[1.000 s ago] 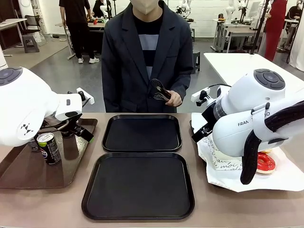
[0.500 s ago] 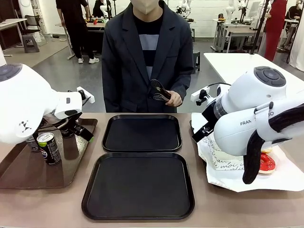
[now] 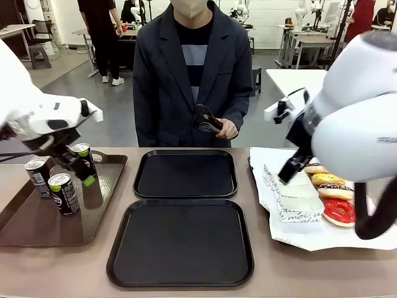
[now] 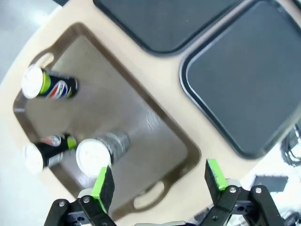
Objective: Set up donuts and drinks on trays.
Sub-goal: Pick up one Pepsi coke and place it on the Flat Tray.
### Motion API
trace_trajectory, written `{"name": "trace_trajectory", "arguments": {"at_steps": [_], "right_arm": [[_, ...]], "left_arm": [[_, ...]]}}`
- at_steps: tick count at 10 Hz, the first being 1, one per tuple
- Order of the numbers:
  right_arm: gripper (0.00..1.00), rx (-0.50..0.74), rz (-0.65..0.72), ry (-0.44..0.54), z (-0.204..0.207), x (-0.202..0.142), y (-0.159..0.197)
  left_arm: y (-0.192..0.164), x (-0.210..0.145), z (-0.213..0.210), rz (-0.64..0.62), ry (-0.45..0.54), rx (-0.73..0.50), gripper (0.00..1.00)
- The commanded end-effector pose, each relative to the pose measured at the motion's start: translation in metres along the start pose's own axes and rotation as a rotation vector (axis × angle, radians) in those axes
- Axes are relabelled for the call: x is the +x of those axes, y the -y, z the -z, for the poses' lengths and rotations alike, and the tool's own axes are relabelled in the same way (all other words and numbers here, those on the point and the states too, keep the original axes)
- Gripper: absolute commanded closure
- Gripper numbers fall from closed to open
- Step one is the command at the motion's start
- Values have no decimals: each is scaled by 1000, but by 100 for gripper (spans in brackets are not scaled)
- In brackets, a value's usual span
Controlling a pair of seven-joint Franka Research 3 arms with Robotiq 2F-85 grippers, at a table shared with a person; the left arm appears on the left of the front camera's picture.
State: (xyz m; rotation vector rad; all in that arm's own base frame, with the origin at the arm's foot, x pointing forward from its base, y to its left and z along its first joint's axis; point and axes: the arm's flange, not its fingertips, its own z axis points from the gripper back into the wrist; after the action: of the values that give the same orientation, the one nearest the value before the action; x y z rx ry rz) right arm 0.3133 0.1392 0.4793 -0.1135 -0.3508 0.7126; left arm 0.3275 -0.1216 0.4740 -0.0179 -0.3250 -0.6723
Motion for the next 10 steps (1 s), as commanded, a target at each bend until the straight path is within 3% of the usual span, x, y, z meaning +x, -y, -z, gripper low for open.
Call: {"name": "trace_trajectory", "arguments": {"at_steps": [1, 2, 4, 5, 6, 7, 8, 10], "right_arm": [[0, -13, 6, -21, 18, -125, -41], [0, 0, 0, 0, 0, 0, 0], [0, 0, 0, 0, 0, 0, 0], [0, -4, 7, -20, -22, -14, -2], [0, 356, 241, 73, -16, -22, 35], [0, 585, 415, 160, -18, -39, 69], [0, 724, 521, 251, -20, -62, 103], [0, 870, 753, 367, -18, -119, 174]], "left_arm": [[24, -106, 13, -33, 23, 1, 0], [0, 0, 0, 0, 0, 0, 0], [0, 0, 0, 0, 0, 0, 0], [0, 0, 0, 0, 0, 0, 0], [1, -7, -11, -4, -12, 2, 0], [-24, -13, -20, -142, 109, -288, 0], [-48, -22, -27, -242, 178, -456, 0], [-96, -44, -35, -385, 248, -673, 0]]}}
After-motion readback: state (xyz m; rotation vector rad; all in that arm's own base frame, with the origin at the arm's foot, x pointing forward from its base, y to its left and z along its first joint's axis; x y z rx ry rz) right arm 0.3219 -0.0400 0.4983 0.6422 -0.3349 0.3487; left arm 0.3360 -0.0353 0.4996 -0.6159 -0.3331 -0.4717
